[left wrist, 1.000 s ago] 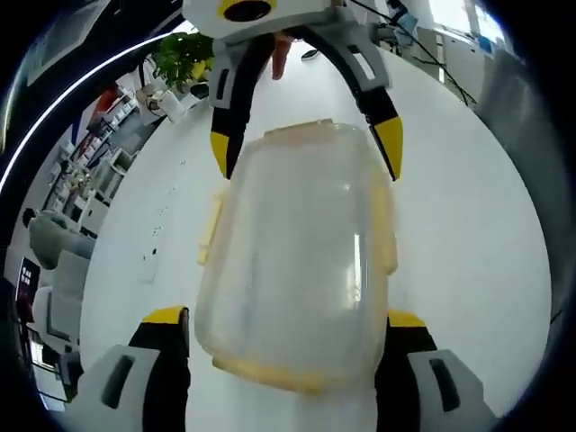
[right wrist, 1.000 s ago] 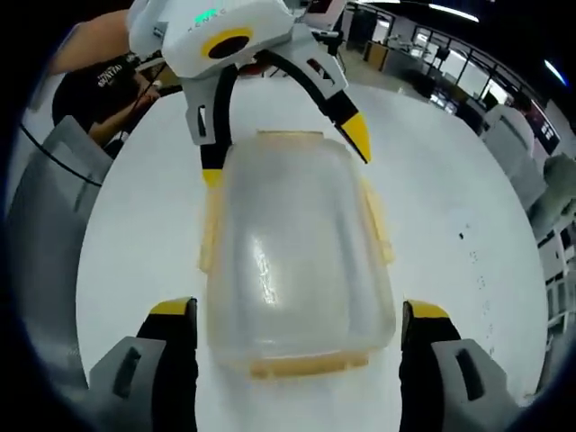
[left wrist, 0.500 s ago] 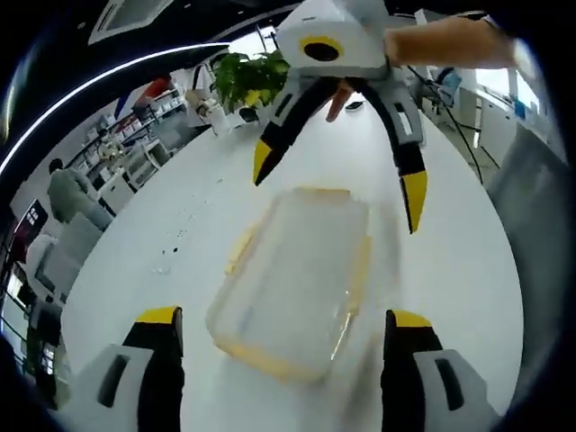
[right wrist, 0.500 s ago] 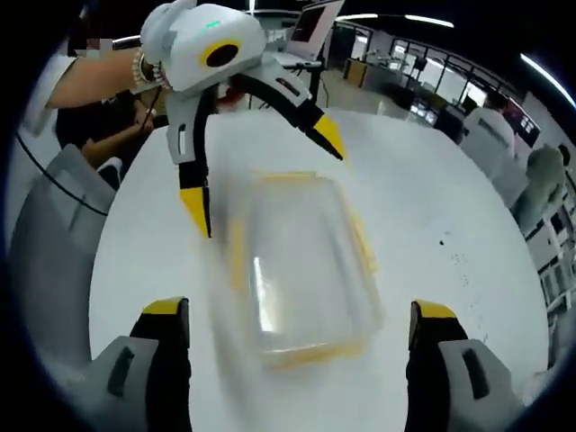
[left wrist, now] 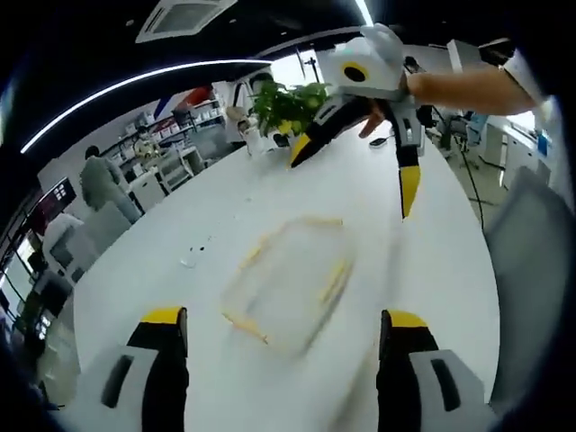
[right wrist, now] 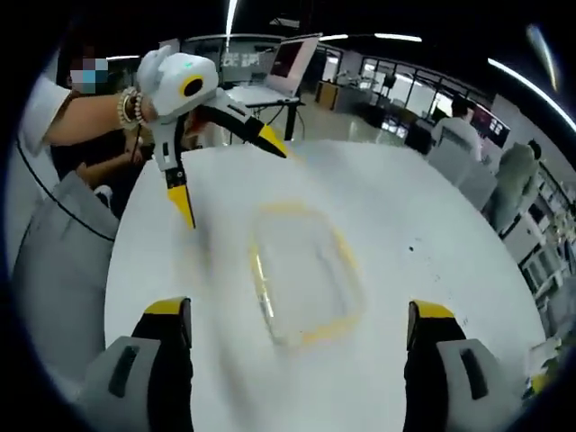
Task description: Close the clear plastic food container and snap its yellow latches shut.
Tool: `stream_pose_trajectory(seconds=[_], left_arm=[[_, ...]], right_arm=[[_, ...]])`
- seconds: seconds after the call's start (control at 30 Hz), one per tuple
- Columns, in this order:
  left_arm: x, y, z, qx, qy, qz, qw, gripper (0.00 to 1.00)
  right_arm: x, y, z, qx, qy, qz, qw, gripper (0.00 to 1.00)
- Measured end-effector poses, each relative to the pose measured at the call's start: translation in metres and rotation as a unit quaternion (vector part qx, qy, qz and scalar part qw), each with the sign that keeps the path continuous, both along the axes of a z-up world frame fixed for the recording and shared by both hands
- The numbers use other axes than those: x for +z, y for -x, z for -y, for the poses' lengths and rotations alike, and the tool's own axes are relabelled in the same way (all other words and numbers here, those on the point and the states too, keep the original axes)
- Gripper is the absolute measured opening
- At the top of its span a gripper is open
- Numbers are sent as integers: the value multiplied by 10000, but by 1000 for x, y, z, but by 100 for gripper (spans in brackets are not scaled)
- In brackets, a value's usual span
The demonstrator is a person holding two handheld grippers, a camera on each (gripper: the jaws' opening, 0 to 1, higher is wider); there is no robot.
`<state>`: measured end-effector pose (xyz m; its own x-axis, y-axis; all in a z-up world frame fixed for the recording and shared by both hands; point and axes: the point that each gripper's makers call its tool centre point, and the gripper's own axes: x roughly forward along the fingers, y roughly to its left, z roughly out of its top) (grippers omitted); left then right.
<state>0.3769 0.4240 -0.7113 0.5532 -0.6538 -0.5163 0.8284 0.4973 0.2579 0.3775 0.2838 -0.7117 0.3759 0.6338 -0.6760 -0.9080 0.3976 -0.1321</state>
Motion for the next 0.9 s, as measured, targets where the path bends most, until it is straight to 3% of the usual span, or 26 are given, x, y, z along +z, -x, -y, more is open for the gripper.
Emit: stream_pose_trajectory(seconds=[0.13,0.23,0.63,0.9], left_arm=[[13,16,-11,241,240,145,9993,83],[24,30,-13,426,630,240,9968,94],[22,93,-11,531,856,247,9946,94],[15,118,-30,958,1009,223,9900,92]], right_arm=[[4,16,11,-117,-75,67,9999,98],[5,28,17,-269,-136,125,9995,98],[14,73,15,-614,-587,412,9955,97],[13,92,29,-1370,-1043,580,9834,95]])
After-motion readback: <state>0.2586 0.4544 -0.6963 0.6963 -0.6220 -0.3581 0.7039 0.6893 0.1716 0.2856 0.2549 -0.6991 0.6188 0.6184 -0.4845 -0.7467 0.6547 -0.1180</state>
